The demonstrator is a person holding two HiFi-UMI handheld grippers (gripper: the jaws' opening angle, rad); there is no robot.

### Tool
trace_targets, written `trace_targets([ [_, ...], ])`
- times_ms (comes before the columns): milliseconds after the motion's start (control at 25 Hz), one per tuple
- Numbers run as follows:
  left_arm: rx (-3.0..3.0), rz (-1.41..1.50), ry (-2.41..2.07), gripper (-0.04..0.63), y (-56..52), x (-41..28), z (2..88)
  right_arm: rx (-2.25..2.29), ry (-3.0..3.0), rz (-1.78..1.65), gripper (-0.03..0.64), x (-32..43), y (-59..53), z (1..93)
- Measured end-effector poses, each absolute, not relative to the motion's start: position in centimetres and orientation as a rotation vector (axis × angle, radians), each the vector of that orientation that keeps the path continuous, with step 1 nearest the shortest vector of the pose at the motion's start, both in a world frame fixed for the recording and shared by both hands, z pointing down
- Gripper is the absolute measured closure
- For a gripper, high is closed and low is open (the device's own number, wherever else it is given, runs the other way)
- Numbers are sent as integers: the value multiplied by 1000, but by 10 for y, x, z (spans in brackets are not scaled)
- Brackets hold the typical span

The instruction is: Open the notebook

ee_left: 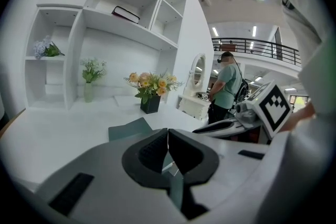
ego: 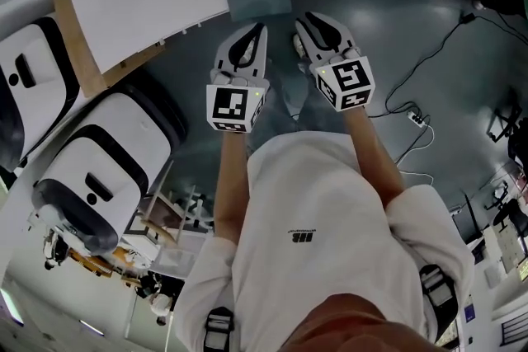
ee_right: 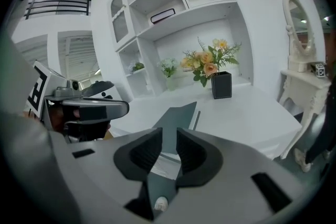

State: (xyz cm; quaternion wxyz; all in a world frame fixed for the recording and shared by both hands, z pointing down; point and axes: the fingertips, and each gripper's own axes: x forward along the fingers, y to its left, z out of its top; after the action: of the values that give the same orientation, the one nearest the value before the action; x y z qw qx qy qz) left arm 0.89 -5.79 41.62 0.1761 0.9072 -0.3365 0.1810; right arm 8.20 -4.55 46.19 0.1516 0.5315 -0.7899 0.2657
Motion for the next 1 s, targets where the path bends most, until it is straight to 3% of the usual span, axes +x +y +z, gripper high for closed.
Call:
trace_targets([
  [1000,2594,596,-818,595,-74,15,471,1582,-2240,1074,468,62,-70,537],
])
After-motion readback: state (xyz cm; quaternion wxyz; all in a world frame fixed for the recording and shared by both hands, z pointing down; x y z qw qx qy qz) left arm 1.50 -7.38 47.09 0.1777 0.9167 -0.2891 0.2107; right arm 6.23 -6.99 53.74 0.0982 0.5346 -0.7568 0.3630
